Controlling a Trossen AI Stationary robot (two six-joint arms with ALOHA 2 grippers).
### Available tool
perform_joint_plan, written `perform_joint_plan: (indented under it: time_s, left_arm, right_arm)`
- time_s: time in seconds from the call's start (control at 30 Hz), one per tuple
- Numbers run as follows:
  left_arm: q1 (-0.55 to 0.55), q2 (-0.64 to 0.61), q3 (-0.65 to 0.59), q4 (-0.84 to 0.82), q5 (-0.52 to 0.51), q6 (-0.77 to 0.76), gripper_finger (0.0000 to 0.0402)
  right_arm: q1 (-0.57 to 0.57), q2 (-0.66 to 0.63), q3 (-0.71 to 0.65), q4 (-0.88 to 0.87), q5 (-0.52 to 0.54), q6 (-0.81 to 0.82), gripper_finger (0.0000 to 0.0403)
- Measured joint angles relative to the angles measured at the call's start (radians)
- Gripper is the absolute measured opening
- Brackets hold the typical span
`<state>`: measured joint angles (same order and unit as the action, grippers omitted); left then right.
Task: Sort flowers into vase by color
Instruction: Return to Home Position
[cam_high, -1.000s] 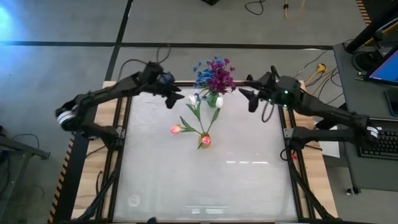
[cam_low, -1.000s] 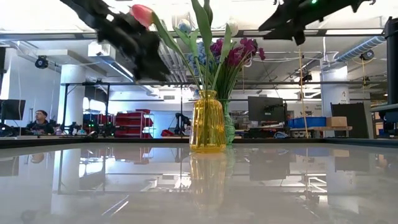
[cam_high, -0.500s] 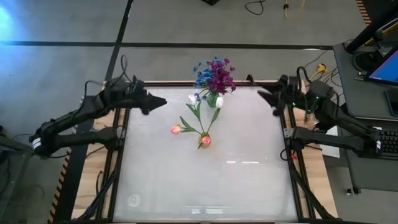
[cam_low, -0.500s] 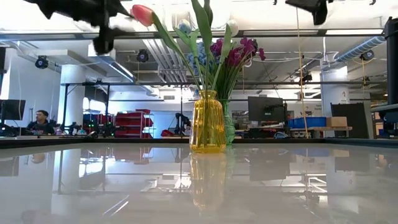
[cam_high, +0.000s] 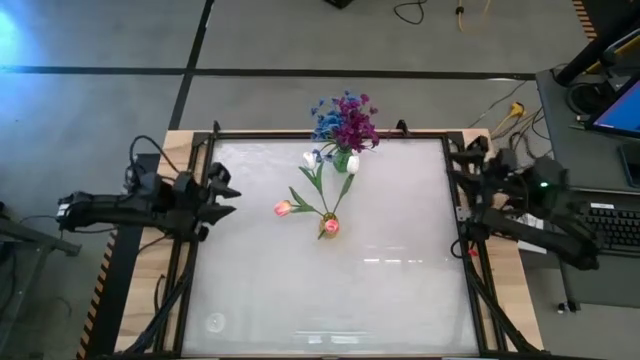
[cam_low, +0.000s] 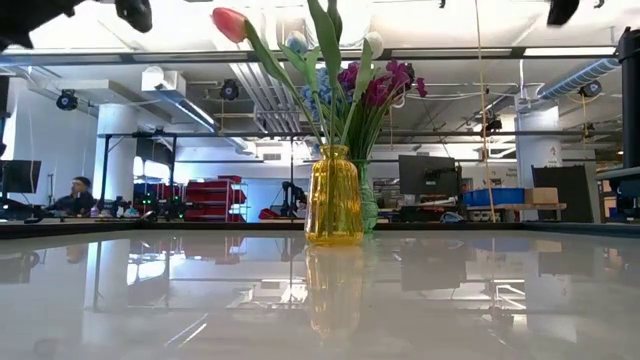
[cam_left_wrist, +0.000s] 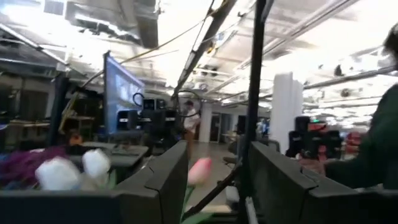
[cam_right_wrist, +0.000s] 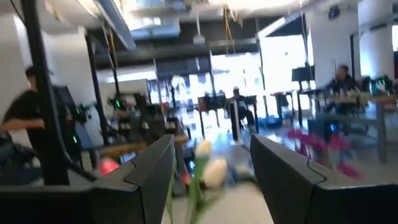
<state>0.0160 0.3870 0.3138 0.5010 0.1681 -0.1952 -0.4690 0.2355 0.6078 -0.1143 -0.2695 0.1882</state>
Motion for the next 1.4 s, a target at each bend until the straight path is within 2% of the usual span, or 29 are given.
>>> perform_joint_plan:
  time_s: [0.13, 0.2, 0.3, 0.4, 0.47, 0.6, 0.7, 0.8, 1.0, 1.4]
  left_arm:
    - [0.021, -0.074, -0.066, -0.014, -0.003, 0.011, 0.0153]
    - [0.037, -0.135, -0.101, -0.025, 0.03, 0.013, 0.0153]
    - [0.066, -0.256, -0.153, -0.028, 0.099, 0.018, 0.0153]
    - [0.087, -0.387, -0.202, -0.06, 0.112, 0.024, 0.0153]
    - [0.093, -0.386, -0.23, -0.03, 0.127, 0.033, 0.0153]
    - [0.095, -0.346, -0.297, -0.029, 0.136, 0.06, 0.0153]
    - [0.095, -0.337, -0.297, -0.129, 0.138, 0.137, 0.0153]
    - [0.094, -0.335, -0.294, -0.193, 0.163, 0.181, 0.0153]
    - [0.094, -0.32, -0.295, -0.32, 0.172, 0.125, 0.0153]
    - [0.094, -0.262, -0.295, -0.347, 0.172, 0.119, 0.0153]
  right_arm:
    - [0.0, -0.055, -0.107, 0.005, 0.0, -0.044, 0.0206]
    - [0.0, -0.092, -0.178, 0.049, 0.0, -0.058, 0.0206]
    - [0.0, -0.152, -0.284, 0.164, -0.002, -0.054, 0.0206]
    - [0.0, -0.231, -0.369, 0.307, -0.004, -0.015, 0.0206]
    - [0.001, -0.234, -0.408, 0.37, -0.021, 0.029, 0.0206]
    - [0.002, -0.199, -0.465, 0.386, -0.11, 0.033, 0.0206]
    - [0.002, -0.196, -0.525, 0.406, -0.114, 0.015, 0.0206]
    - [0.003, -0.208, -0.596, 0.454, -0.099, -0.009, 0.0206]
    - [0.003, -0.207, -0.596, 0.386, 0.013, -0.091, 0.0206]
    - [0.004, -0.2, -0.596, 0.348, 0.017, -0.091, 0.0206]
